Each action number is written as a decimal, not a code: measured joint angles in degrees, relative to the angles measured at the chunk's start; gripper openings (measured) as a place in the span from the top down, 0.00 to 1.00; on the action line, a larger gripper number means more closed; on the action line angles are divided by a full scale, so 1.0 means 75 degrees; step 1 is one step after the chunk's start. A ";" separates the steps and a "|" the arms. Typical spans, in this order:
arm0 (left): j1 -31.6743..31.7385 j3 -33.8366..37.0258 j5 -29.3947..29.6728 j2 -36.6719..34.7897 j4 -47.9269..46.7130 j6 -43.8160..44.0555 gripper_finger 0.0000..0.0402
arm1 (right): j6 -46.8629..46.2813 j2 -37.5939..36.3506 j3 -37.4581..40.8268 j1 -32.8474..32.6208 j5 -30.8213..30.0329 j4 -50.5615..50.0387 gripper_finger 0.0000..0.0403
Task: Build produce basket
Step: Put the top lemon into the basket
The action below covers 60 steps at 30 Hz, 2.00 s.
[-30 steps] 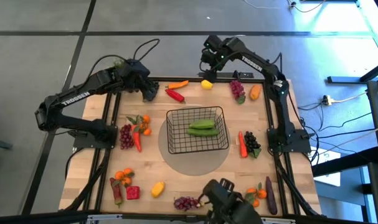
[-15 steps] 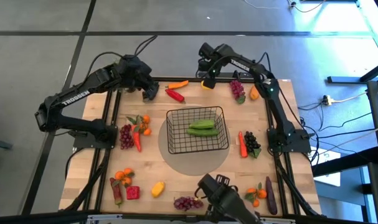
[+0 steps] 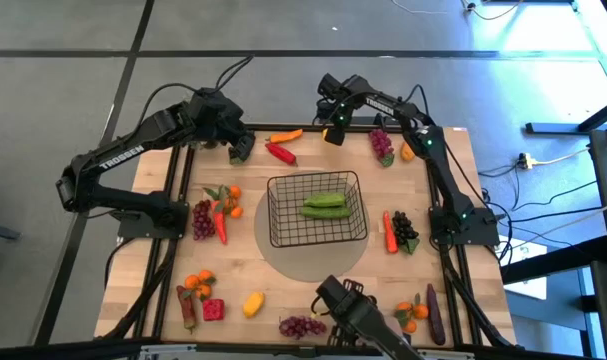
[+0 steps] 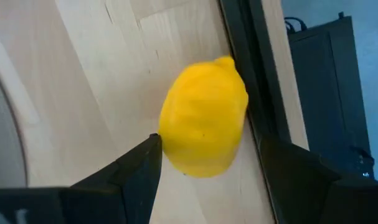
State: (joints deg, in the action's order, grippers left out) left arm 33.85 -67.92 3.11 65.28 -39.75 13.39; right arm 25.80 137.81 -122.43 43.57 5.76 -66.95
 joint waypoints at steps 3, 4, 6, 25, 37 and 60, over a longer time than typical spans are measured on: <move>0.0000 0.0000 0.0046 0.0000 0.0000 0.0000 0.80 | 0.0024 0.0116 0.0000 0.0000 0.0090 0.0008 0.37; 0.0000 0.0000 0.0051 0.0000 -0.0001 0.0000 0.80 | 0.0032 0.0141 0.0000 -0.0002 0.0111 0.0012 0.37; 0.0000 0.0000 0.0051 0.0000 0.0000 0.0000 0.80 | 0.0032 0.0184 0.0000 0.0000 0.0226 0.0047 0.37; -0.0003 0.0000 0.0054 0.0000 -0.0006 -0.0009 0.80 | 0.0047 0.0194 0.0000 -0.0055 0.0885 -0.0161 0.66; -0.0003 0.0001 0.0054 0.0000 -0.0006 -0.0268 0.80 | 0.0416 0.0191 0.0000 -0.0141 0.0927 -0.0414 0.60; -0.0003 0.0001 0.0054 0.0000 -0.0017 -0.0667 0.80 | 0.0445 0.0179 0.0000 -0.0755 0.0924 -0.0433 0.99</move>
State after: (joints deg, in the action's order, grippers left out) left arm 33.82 -67.91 3.51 65.28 -39.88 8.38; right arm 29.14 139.15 -122.43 37.91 12.69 -70.19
